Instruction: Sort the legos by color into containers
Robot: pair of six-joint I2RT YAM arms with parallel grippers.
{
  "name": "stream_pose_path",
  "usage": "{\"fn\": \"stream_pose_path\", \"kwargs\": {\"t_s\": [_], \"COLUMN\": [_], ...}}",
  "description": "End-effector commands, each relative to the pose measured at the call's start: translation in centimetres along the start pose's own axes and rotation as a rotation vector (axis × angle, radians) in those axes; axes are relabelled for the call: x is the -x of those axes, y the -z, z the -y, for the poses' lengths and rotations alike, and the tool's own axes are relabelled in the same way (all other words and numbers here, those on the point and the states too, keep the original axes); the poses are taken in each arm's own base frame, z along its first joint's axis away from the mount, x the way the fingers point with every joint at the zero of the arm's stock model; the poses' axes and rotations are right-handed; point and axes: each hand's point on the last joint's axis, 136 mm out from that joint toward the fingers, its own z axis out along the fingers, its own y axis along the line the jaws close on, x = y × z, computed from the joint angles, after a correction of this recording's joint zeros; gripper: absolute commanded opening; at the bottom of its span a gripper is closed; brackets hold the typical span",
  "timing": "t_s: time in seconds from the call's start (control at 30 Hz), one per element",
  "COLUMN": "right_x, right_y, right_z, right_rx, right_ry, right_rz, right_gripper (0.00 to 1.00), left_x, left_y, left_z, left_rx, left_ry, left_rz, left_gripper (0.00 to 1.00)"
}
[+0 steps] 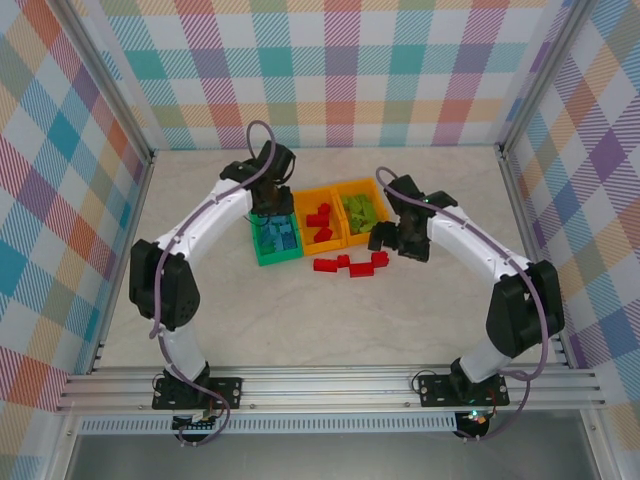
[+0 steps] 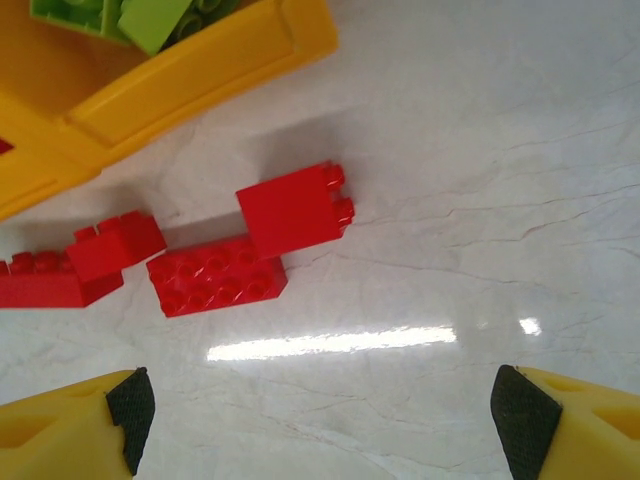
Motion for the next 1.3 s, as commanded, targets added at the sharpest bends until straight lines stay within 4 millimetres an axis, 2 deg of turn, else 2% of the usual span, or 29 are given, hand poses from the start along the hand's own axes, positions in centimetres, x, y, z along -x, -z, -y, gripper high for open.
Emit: {"fn": "stream_pose_path", "kwargs": {"t_s": [0.0, 0.13, 0.27, 0.47, 0.53, 0.63, 0.9, 1.13, 1.27], "right_x": [-0.7, -2.1, -3.5, -4.6, -4.3, -3.9, -3.7, -3.2, -3.0], "right_y": [-0.9, -1.9, -2.9, -5.2, -5.6, -6.2, -7.8, -9.4, -10.2], "right_z": [-0.6, -2.0, -3.3, -4.3, -4.3, -4.7, -5.9, -6.0, -5.4], "right_rx": [0.001, 0.001, -0.019, -0.031, -0.039, -0.033, -0.036, -0.076, -0.123], "right_ry": [0.028, 0.078, 0.131, 0.127, 0.122, 0.135, 0.224, 0.264, 0.277], "right_rz": [-0.020, -0.059, -0.099, -0.162, -0.156, -0.147, -0.144, -0.162, -0.177], "right_gripper": [0.89, 0.89, 0.90, 0.92, 0.92, 0.92, 0.94, 0.94, 0.93], "left_x": [0.6, 1.4, 2.1, 1.9, 1.8, 1.7, 1.9, -0.5, -2.3], "left_y": [-1.5, -3.7, -4.7, -4.6, -4.1, -3.1, 1.8, 3.9, 4.2], "left_z": [0.1, -1.2, -3.1, -3.2, -3.5, -3.6, -3.4, -4.5, -5.4], "left_rx": [-0.014, 0.019, 0.062, 0.052, 0.055, 0.043, -0.038, -0.065, -0.059], "left_ry": [-0.002, 0.056, 0.122, 0.145, 0.154, 0.157, 0.185, 0.194, 0.198], "left_rz": [-0.045, -0.066, -0.062, -0.058, -0.045, -0.025, 0.073, 0.098, 0.092], "left_gripper": [0.31, 0.31, 0.32, 0.53, 0.65, 0.74, 0.86, 0.93, 0.94]}}
